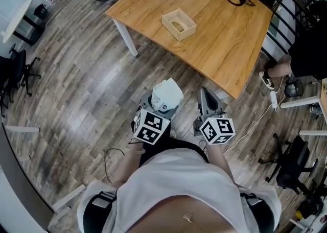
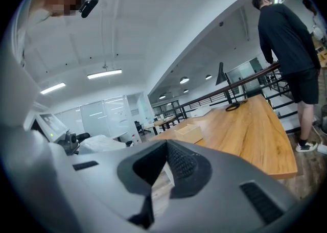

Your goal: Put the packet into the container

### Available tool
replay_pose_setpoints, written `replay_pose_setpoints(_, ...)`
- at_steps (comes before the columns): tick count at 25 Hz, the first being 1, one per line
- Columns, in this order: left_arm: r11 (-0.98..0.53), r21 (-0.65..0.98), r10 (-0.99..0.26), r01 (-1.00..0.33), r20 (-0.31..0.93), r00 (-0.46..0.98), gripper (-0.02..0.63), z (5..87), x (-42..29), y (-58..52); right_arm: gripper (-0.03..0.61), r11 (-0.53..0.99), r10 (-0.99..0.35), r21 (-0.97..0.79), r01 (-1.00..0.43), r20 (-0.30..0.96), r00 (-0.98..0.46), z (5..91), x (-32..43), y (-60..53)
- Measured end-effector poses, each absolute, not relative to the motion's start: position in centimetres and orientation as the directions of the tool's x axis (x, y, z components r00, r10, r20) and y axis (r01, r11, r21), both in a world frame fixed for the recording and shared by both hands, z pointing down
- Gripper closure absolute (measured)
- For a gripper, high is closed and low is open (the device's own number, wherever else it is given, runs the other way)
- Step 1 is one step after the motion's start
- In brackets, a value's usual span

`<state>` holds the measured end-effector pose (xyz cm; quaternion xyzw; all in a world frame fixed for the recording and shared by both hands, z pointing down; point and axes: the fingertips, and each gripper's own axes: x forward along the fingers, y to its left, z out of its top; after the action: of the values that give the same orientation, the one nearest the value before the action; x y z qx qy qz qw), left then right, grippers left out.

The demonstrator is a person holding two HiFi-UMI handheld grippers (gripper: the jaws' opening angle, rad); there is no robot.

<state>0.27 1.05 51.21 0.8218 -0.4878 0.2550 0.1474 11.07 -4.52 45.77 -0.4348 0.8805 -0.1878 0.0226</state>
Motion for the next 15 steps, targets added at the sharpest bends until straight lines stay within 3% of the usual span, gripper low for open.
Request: replay_pose_setpoints(15,-0.484,-0.008,-0.726,-0.875,0.562,0.397,0.253,50.5,-1.9,-6.0,0.566,0.553,-0.765,-0.364,-0.75,0.134,-0.629,45.7,8.4,-11.5)
